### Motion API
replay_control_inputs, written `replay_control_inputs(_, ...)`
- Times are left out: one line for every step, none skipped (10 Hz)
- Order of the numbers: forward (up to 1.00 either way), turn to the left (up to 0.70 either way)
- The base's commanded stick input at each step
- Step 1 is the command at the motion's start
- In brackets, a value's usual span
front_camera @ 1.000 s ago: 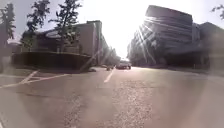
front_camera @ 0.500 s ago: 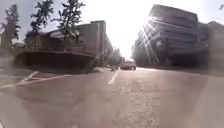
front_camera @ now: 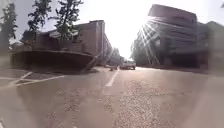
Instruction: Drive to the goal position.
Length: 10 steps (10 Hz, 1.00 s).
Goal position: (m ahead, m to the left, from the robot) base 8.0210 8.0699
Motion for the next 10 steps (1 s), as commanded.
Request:
replay_control_inputs(0.70, 0.00)
replay_control_inputs(0.70, 0.00)
replay_control_inputs(0.70, 0.00)
replay_control_inputs(0.70, 0.00)
replay_control_inputs(0.70, 0.00)
replay_control_inputs(0.70, 0.00)
replay_control_inputs(0.70, 0.00)
replay_control_inputs(0.70, 0.00)
replay_control_inputs(0.70, 0.00)
replay_control_inputs(0.70, 0.00)
